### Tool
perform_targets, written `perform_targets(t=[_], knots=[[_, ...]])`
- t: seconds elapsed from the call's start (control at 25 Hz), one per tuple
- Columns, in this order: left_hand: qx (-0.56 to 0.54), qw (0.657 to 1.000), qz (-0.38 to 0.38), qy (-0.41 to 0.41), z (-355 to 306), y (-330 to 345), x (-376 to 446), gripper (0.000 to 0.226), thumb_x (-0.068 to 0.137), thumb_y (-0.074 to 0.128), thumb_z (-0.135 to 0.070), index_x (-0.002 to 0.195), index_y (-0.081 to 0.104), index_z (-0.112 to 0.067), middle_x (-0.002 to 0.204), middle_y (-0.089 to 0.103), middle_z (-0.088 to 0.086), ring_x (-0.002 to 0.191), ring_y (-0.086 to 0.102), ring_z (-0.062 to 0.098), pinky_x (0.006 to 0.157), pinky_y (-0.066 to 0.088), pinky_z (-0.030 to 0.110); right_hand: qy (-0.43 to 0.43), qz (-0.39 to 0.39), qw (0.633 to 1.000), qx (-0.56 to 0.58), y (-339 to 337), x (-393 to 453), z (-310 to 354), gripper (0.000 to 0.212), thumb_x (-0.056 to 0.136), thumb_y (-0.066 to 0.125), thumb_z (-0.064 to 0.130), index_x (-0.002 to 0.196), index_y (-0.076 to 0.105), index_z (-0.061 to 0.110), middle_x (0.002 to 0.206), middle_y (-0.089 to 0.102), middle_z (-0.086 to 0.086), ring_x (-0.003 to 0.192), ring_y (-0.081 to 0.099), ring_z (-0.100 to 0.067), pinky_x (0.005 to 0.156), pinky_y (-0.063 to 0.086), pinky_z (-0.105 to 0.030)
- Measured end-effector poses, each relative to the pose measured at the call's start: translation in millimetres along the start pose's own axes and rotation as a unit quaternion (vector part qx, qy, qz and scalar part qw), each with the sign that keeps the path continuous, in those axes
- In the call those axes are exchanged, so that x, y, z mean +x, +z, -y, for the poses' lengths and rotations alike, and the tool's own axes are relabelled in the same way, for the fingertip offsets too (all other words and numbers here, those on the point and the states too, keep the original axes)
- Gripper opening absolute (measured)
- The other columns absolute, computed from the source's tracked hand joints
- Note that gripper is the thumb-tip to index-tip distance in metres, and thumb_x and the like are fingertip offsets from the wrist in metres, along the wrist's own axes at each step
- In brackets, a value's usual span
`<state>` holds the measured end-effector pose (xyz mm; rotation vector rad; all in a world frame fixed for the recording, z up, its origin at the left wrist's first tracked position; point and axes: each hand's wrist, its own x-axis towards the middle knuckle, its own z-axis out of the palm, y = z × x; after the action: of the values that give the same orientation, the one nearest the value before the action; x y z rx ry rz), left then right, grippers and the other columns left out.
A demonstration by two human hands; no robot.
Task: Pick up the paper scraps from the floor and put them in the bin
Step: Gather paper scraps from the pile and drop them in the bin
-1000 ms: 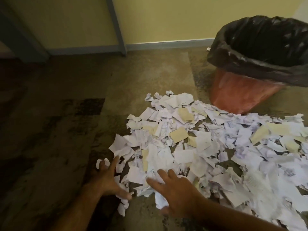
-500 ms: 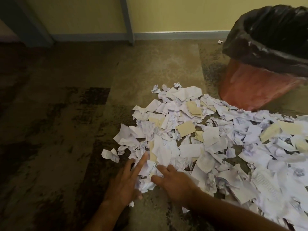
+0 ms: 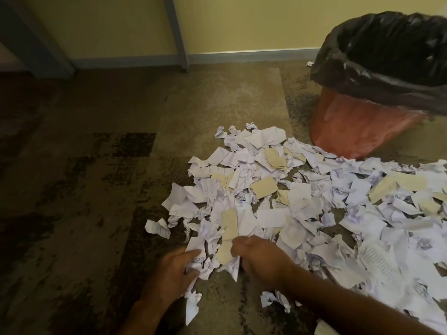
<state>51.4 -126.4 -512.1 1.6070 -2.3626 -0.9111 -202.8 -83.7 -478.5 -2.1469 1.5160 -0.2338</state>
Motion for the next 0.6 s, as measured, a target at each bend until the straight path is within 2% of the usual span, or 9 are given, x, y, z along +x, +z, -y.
perform_targets(t=[0.08,0.16,0.24,0.32,0.36,0.48,0.6], knots=[[-0.019,1.000,-0.020,0.008,-10.0,-13.3,2.2,0.049,0.072,0.085,-0.018,0.119,0.070,-0.022,0.122,0.066,-0.004,0.108,0.062,0.008,0.098,0.051,0.026,0.025,-0.055,0.993,0.099,-16.9,-6.8,-2.5,0.026,0.089,0.051,0.015,0.110,0.065,0.016,0.117,0.065,-0.005,0.104,0.060,-0.020,0.093,0.049,-0.033],[-0.035,0.998,-0.044,0.019,-24.3,-28.8,6.8,0.047,0.069,0.087,-0.017,0.114,0.073,-0.023,0.118,0.068,-0.008,0.106,0.063,0.004,0.095,0.051,0.023,0.019,-0.142,0.972,0.187,-40.2,-15.1,-3.3,0.019,0.085,0.055,0.022,0.100,0.066,0.021,0.107,0.070,-0.003,0.097,0.065,-0.016,0.086,0.053,-0.028],[-0.042,0.994,-0.082,0.053,-44.1,-47.8,15.3,0.046,0.065,0.090,-0.018,0.109,0.075,-0.025,0.111,0.069,-0.013,0.102,0.064,-0.001,0.090,0.051,0.015,0.032,-0.216,0.945,0.245,-67.1,-23.4,-5.3,0.011,0.081,0.067,0.021,0.090,0.064,0.025,0.097,0.072,0.003,0.088,0.068,-0.010,0.076,0.053,-0.022],[-0.066,0.988,-0.113,0.086,-72.9,-68.1,25.8,0.047,0.062,0.092,-0.019,0.106,0.076,-0.025,0.106,0.068,-0.019,0.100,0.064,-0.004,0.085,0.047,0.005,0.091,-0.258,0.915,0.295,-99.9,-28.8,-8.2,0.021,0.075,0.081,0.013,0.088,0.066,0.022,0.093,0.072,0.008,0.079,0.069,-0.007,0.066,0.054,-0.018],[-0.081,0.984,-0.124,0.099,-90.7,-78.4,31.8,0.047,0.062,0.091,-0.020,0.107,0.076,-0.024,0.104,0.066,-0.022,0.100,0.062,-0.007,0.084,0.045,0.002,0.120,-0.274,0.899,0.320,-118.8,-30.8,-9.9,0.024,0.073,0.083,0.011,0.088,0.068,0.021,0.093,0.072,0.007,0.077,0.070,-0.007,0.064,0.055,-0.019],[-0.125,0.965,-0.166,0.159,-155.6,-109.2,54.8,0.049,0.061,0.088,-0.025,0.108,0.074,-0.024,0.106,0.059,-0.029,0.099,0.057,-0.019,0.082,0.048,0.004,0.138,-0.321,0.853,0.389,-187.1,-39.5,-16.3,0.026,0.073,0.081,0.009,0.096,0.069,0.013,0.093,0.073,-0.005,0.079,0.073,-0.019,0.066,0.061,-0.040],[-0.145,0.944,-0.204,0.215,-233.3,-140.1,86.9,0.048,0.064,0.083,-0.035,0.110,0.072,-0.026,0.102,0.059,-0.026,0.095,0.061,-0.014,0.075,0.051,0.005,0.129,-0.402,0.825,0.375,-271.1,-51.4,-34.8,0.026,0.077,0.077,0.011,0.101,0.067,0.012,0.096,0.073,-0.002,0.084,0.073,-0.017,0.063,0.059,-0.031]])
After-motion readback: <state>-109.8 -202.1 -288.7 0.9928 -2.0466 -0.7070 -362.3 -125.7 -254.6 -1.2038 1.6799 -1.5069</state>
